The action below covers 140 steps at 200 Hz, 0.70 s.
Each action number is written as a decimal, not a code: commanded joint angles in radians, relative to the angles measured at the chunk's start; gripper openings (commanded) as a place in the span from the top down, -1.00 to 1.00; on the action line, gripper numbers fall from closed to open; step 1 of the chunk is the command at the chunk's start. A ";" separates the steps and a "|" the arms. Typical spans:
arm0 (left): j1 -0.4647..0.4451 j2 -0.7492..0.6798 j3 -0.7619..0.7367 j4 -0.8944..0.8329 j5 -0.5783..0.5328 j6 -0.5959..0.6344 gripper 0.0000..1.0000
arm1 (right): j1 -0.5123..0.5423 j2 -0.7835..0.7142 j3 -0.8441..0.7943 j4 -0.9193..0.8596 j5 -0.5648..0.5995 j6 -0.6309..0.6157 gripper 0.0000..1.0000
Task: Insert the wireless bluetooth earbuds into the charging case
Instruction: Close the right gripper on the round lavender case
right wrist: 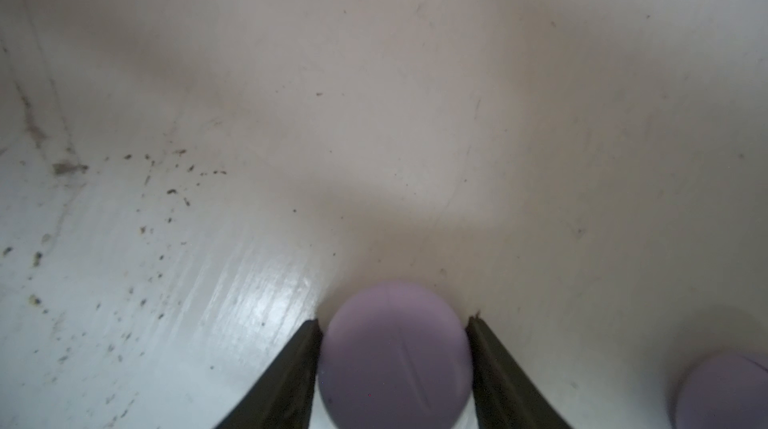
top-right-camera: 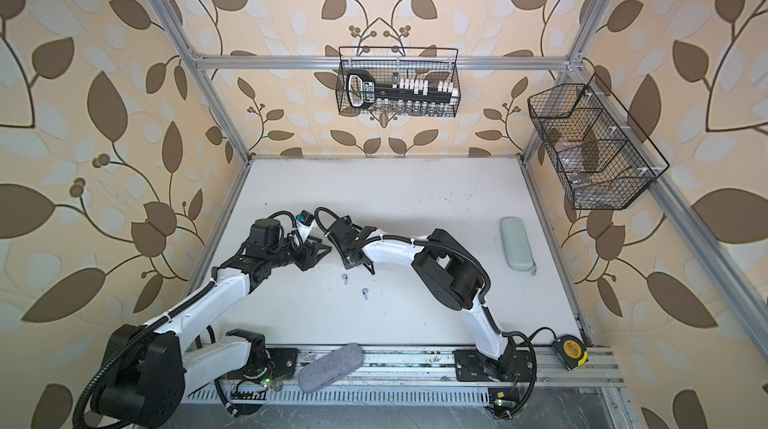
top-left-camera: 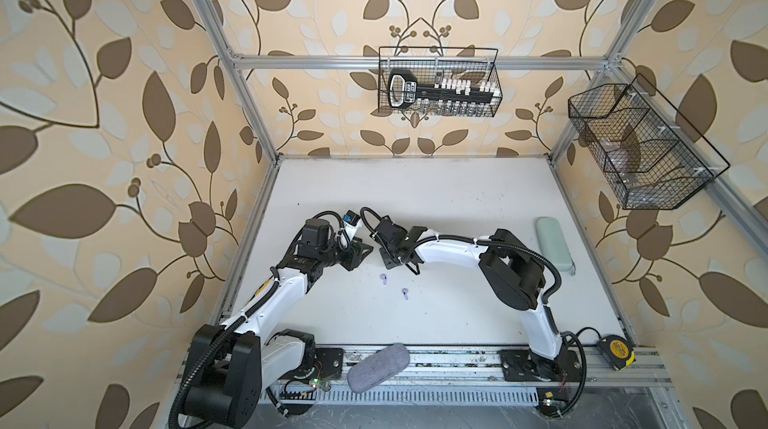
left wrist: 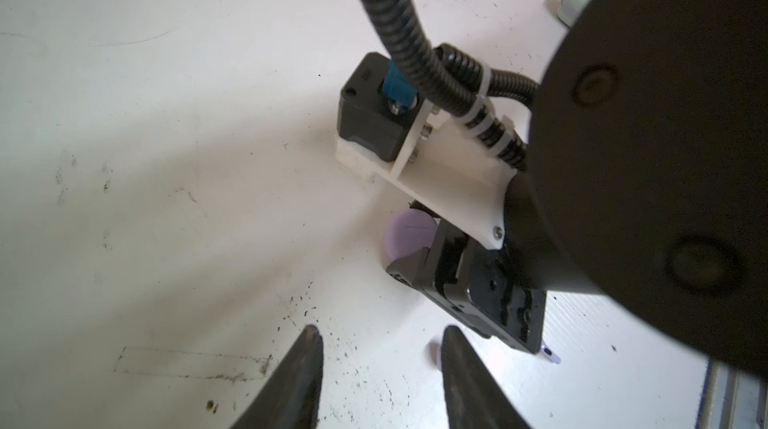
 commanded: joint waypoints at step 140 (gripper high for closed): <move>0.004 0.010 0.046 0.007 0.023 0.002 0.03 | -0.014 -0.022 -0.053 -0.023 -0.013 -0.089 -0.30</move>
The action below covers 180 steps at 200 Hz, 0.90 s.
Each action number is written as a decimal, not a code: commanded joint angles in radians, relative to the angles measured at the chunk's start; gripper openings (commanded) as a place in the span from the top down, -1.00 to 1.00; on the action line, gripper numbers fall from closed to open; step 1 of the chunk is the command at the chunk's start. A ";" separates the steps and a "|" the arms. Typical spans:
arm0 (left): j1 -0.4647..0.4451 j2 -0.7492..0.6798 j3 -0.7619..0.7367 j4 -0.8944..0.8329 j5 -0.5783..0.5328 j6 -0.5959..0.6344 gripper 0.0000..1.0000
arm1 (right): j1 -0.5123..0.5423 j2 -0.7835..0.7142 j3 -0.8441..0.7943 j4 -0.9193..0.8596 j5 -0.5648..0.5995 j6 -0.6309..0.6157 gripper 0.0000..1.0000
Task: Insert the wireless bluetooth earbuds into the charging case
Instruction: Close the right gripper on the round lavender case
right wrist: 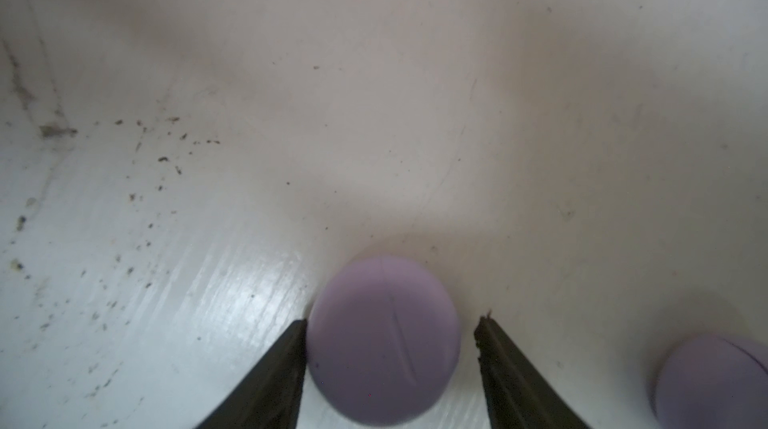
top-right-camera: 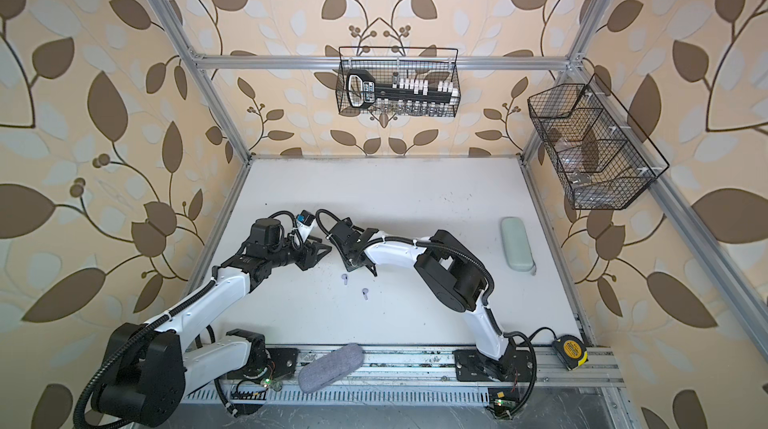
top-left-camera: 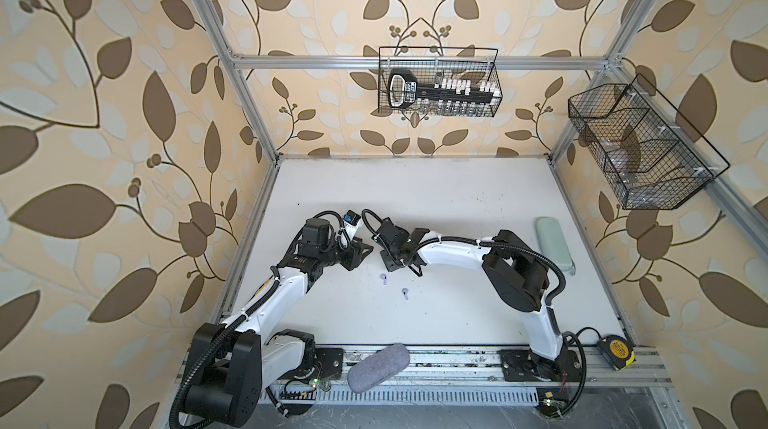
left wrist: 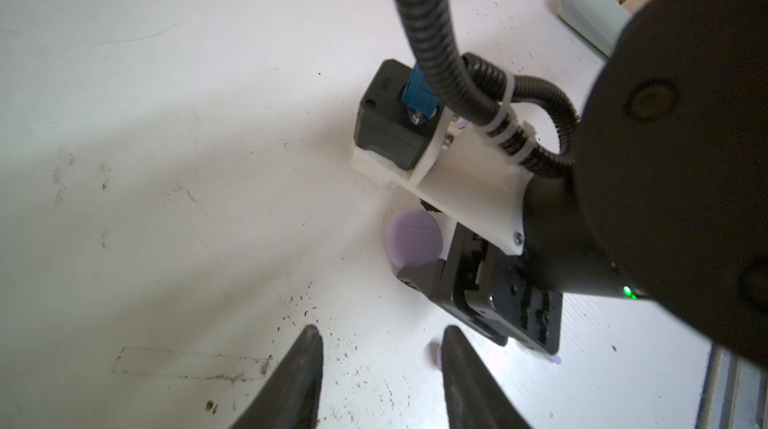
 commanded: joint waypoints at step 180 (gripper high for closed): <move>0.004 0.013 0.050 0.003 0.025 0.003 0.03 | -0.036 -0.023 -0.061 -0.017 -0.115 -0.262 -0.27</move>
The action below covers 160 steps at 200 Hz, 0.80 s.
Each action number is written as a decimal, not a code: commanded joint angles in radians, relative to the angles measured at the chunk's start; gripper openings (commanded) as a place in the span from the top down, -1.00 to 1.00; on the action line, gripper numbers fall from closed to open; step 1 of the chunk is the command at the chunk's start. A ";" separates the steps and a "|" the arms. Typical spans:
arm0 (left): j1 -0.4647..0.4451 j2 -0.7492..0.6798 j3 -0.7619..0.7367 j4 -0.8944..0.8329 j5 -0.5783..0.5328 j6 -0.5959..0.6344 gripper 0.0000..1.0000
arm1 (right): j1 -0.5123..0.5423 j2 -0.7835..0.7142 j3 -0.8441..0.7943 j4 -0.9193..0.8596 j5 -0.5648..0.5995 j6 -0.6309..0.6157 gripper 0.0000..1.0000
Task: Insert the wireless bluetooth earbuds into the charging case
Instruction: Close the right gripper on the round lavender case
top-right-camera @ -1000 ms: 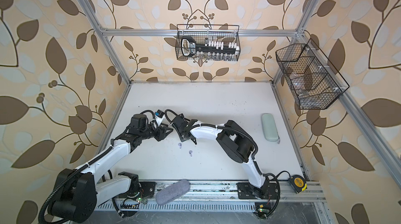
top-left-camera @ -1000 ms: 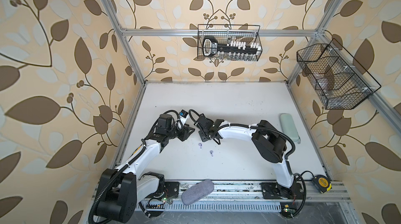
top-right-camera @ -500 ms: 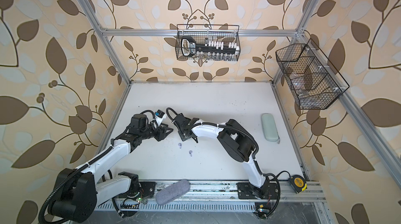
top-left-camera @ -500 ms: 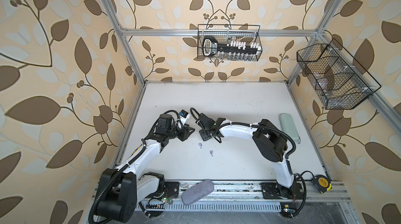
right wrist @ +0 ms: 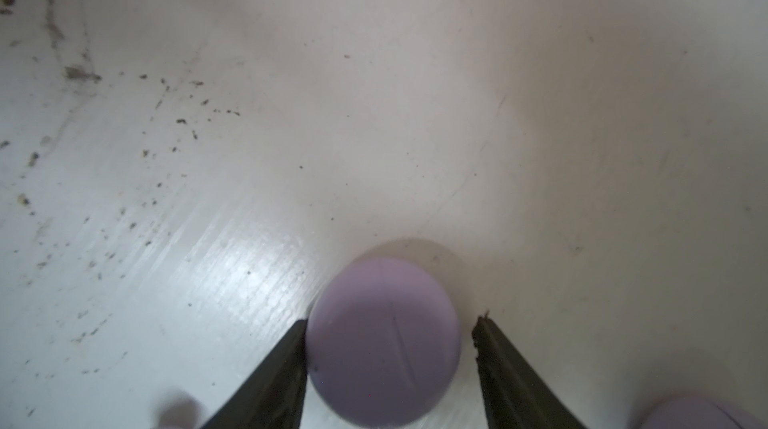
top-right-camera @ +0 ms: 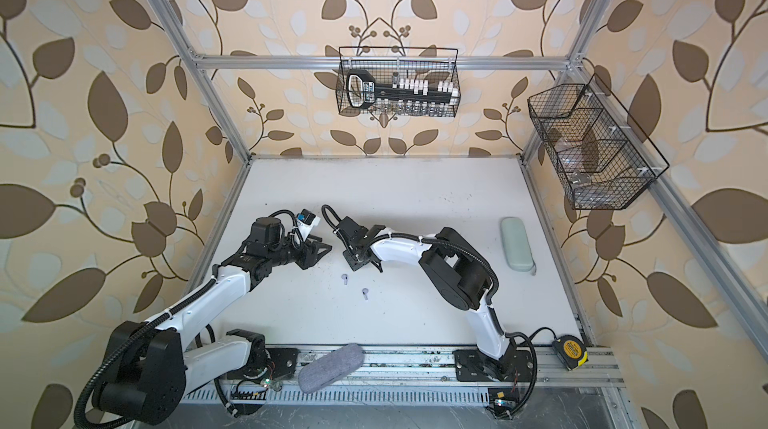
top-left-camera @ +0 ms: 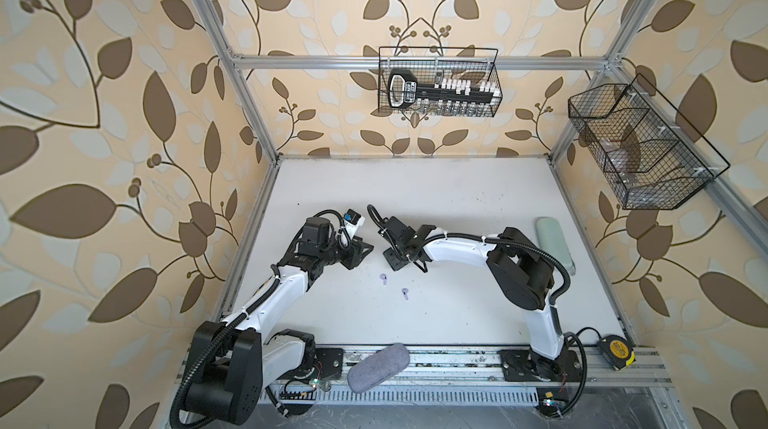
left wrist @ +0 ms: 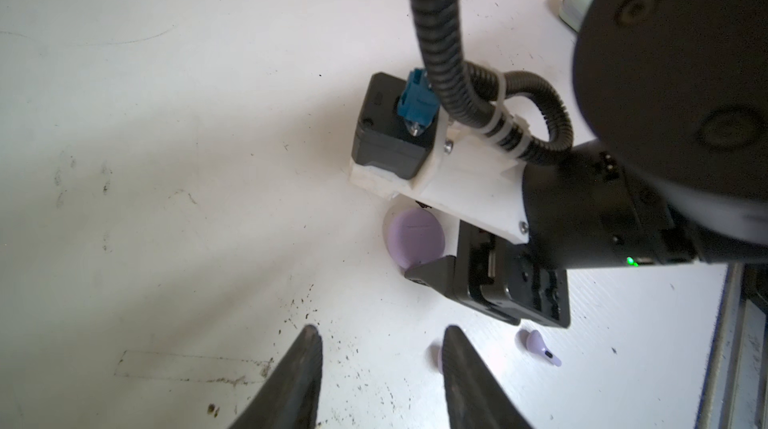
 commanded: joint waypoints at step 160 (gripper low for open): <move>0.004 0.007 0.043 0.003 0.027 0.004 0.02 | 0.011 0.014 -0.019 -0.053 -0.049 -0.140 -0.07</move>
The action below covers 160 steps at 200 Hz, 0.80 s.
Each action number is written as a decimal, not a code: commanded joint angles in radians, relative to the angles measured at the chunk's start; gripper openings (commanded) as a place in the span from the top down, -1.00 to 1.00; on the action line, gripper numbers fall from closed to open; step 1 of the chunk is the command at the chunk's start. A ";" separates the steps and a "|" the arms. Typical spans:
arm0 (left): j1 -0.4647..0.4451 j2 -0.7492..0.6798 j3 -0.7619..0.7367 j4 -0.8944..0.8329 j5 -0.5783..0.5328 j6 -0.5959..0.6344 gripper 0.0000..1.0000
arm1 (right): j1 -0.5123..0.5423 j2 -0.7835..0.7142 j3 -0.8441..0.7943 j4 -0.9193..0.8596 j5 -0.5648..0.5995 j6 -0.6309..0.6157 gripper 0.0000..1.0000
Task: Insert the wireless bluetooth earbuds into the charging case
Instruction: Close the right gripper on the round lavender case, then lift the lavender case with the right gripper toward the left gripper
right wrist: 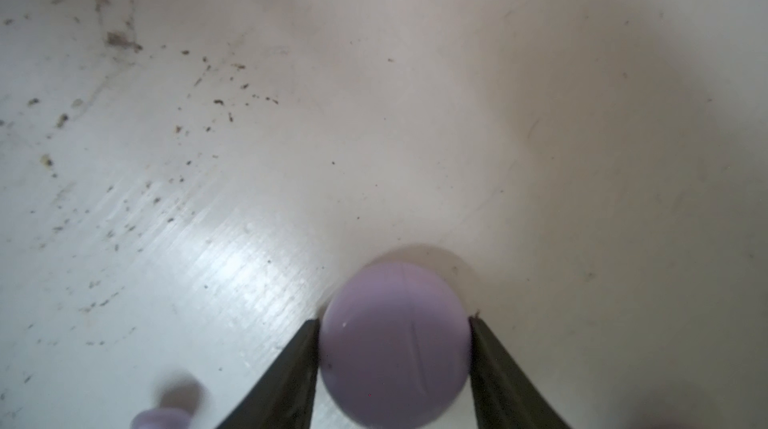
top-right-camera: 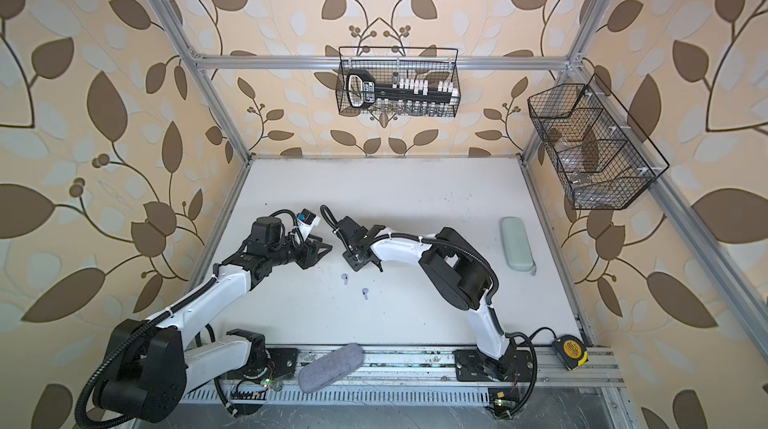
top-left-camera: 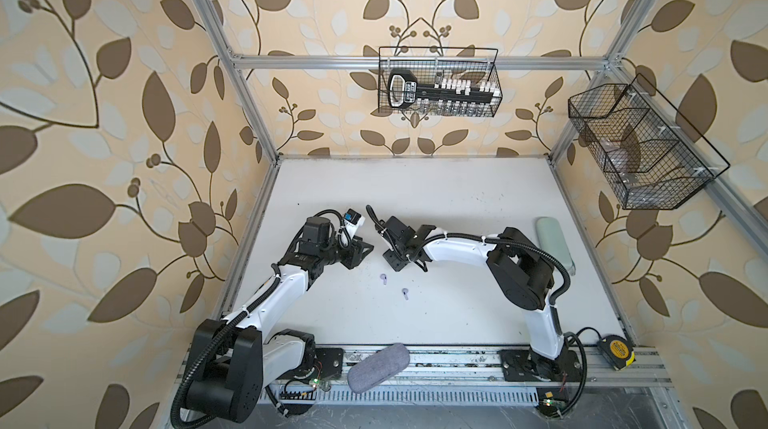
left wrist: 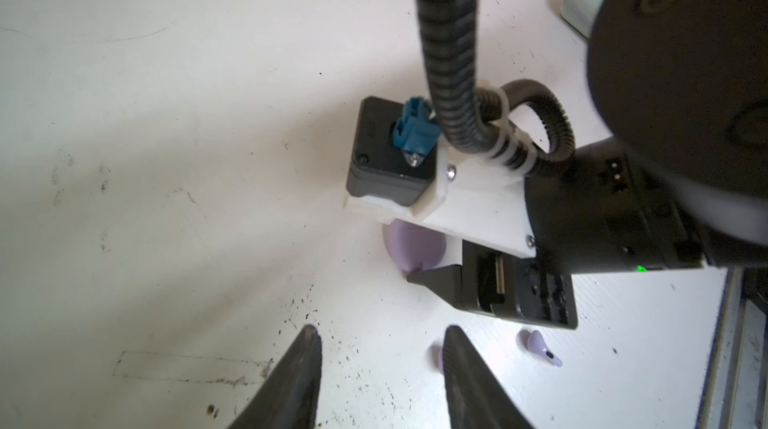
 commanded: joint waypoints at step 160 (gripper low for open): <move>0.003 -0.004 0.140 -0.174 0.124 0.067 0.01 | 0.082 -0.425 -0.423 0.240 0.050 0.007 0.08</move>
